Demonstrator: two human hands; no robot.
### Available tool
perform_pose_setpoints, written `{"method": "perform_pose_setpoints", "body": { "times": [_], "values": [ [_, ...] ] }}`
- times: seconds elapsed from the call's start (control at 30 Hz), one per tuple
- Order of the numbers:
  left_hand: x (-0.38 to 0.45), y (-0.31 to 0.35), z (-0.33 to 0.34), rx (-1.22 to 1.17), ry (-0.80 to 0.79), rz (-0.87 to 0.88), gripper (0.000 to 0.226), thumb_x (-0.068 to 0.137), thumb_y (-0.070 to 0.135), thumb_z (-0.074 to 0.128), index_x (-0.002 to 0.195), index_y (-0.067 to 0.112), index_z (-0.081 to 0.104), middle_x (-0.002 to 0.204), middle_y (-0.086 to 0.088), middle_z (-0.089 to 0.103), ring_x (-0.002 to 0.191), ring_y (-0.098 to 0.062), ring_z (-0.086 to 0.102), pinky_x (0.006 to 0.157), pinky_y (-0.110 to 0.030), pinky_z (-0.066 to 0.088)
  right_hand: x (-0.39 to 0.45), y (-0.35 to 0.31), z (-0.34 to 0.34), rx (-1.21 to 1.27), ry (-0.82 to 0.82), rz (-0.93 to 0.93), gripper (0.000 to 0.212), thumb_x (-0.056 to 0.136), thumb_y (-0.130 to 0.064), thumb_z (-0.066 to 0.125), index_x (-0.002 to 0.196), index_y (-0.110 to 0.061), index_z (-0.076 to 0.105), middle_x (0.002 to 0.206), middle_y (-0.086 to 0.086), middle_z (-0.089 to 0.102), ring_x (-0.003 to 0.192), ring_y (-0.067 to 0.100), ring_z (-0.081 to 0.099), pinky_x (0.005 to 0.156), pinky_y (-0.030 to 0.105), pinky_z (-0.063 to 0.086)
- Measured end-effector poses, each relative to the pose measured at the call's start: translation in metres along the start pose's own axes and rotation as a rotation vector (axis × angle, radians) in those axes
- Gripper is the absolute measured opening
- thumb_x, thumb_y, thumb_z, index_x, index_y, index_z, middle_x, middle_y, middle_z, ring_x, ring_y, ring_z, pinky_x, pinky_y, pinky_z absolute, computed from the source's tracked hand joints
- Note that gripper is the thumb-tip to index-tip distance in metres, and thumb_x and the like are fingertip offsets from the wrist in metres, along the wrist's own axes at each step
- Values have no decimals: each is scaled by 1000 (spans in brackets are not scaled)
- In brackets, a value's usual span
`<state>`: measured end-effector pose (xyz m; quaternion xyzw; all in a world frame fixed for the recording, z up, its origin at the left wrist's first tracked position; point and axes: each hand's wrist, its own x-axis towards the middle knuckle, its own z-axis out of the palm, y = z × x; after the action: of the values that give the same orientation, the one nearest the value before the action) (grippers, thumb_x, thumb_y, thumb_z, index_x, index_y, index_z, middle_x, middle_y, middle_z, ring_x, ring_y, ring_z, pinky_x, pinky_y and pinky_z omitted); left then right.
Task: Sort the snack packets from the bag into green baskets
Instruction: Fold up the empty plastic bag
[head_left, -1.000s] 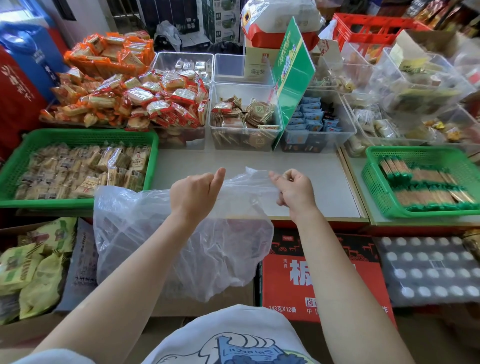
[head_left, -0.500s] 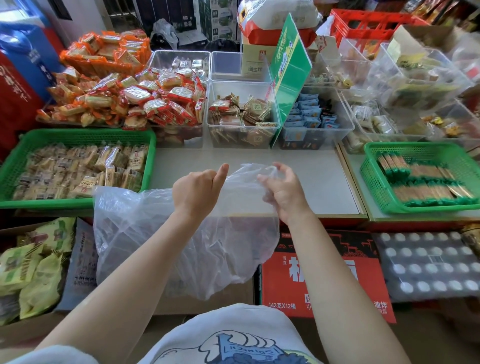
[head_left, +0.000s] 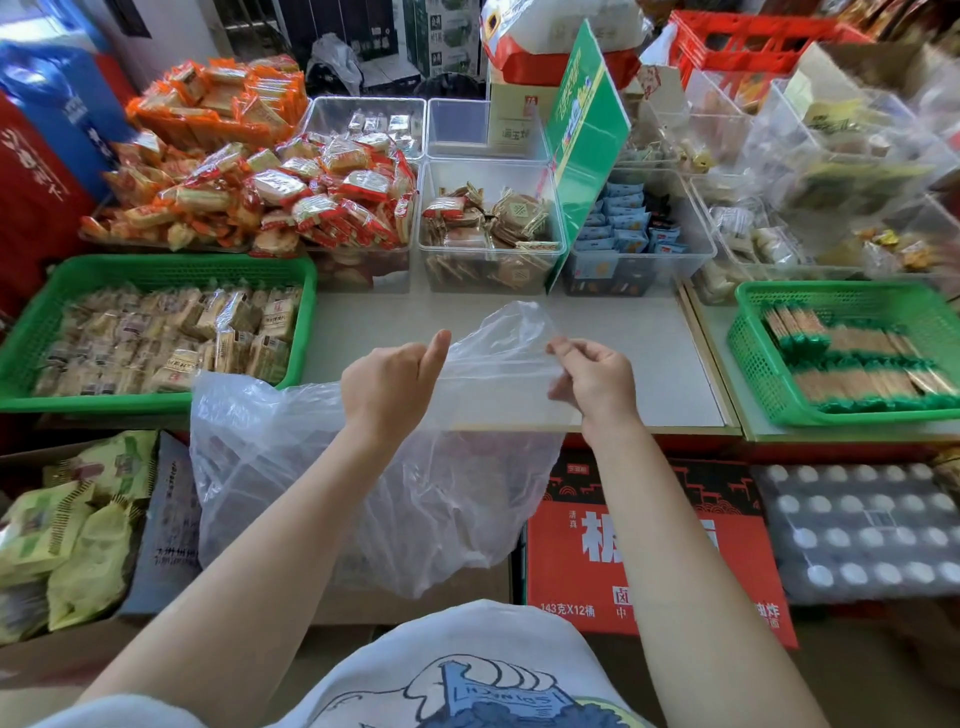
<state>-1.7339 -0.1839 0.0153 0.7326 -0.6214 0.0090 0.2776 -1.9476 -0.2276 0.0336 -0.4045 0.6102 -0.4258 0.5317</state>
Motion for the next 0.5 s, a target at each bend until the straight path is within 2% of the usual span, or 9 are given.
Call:
{"method": "perform_pose_setpoints", "body": {
  "times": [0.07, 0.13, 0.17, 0.2, 0.27, 0.3, 0.37, 0.43, 0.5],
  "values": [
    [1, 0, -1, -11, -17, -18, 66, 95, 63, 13, 49, 18, 27, 44, 5, 30, 46, -29, 41, 47, -25, 14, -1, -1, 1, 91, 30, 14, 27, 96, -37, 66, 86, -13, 72, 52, -1, 59, 49, 12, 60, 58, 29, 56],
    [2, 1, 0, -27, -42, -47, 68, 93, 66, 12, 50, 16, 28, 45, 3, 33, 47, -29, 42, 47, -27, 14, -6, -3, 2, 103, -148, 61, 47, 84, -55, 67, 96, -9, 70, 66, 4, 69, 62, 17, 69, 67, 32, 61],
    [2, 2, -1, -30, -57, -60, 69, 90, 69, 12, 51, 16, 30, 46, 3, 35, 47, -28, 42, 47, -27, 15, -8, -4, 2, 37, -252, 62, 52, 81, -56, 68, 100, -8, 70, 75, 6, 73, 70, 21, 73, 72, 34, 61],
    [4, 2, -2, -28, -81, -69, 70, 86, 74, 14, 52, 15, 32, 47, 3, 37, 48, -26, 42, 47, -27, 16, -10, -4, 2, -19, -322, 44, 46, 83, -50, 71, 100, -7, 70, 81, 8, 74, 74, 24, 74, 73, 35, 60],
    [7, 4, -9, -16, -180, -49, 73, 77, 84, 21, 56, 17, 42, 53, 4, 47, 53, -21, 48, 48, -28, 21, -11, -4, 2, -39, -339, -12, 20, 92, -28, 72, 95, -8, 71, 78, 9, 74, 69, 25, 73, 66, 34, 56],
    [10, 6, -13, -11, -245, -9, 74, 75, 89, 27, 63, 20, 52, 62, 4, 56, 61, -20, 55, 51, -29, 26, -10, -4, 2, -18, -334, -37, 13, 95, -21, 69, 94, -8, 70, 75, 9, 73, 65, 24, 71, 62, 32, 54],
    [15, 13, -24, -15, -362, 65, 77, 74, 91, 44, 97, 23, 69, 90, 3, 70, 86, -21, 65, 67, -30, 38, -10, -8, 3, -6, -366, -79, 10, 97, -17, 64, 96, -7, 68, 73, 10, 71, 59, 23, 68, 55, 29, 48],
    [20, 26, -33, 16, -410, 127, 87, 71, 89, 47, 126, 23, 64, 109, 3, 72, 98, -18, 65, 81, -32, 44, -13, -12, 8, -5, -415, -103, 10, 98, -15, 64, 96, -7, 67, 69, 9, 70, 55, 21, 64, 51, 28, 44],
    [19, 40, -32, 83, -439, 177, 88, 72, 86, 52, 132, 22, 56, 109, 1, 70, 92, -20, 63, 76, -32, 44, -16, -15, 17, 10, -434, -105, 10, 97, -17, 65, 95, -7, 68, 67, 8, 69, 56, 21, 58, 50, 28, 42]
  ]
}}
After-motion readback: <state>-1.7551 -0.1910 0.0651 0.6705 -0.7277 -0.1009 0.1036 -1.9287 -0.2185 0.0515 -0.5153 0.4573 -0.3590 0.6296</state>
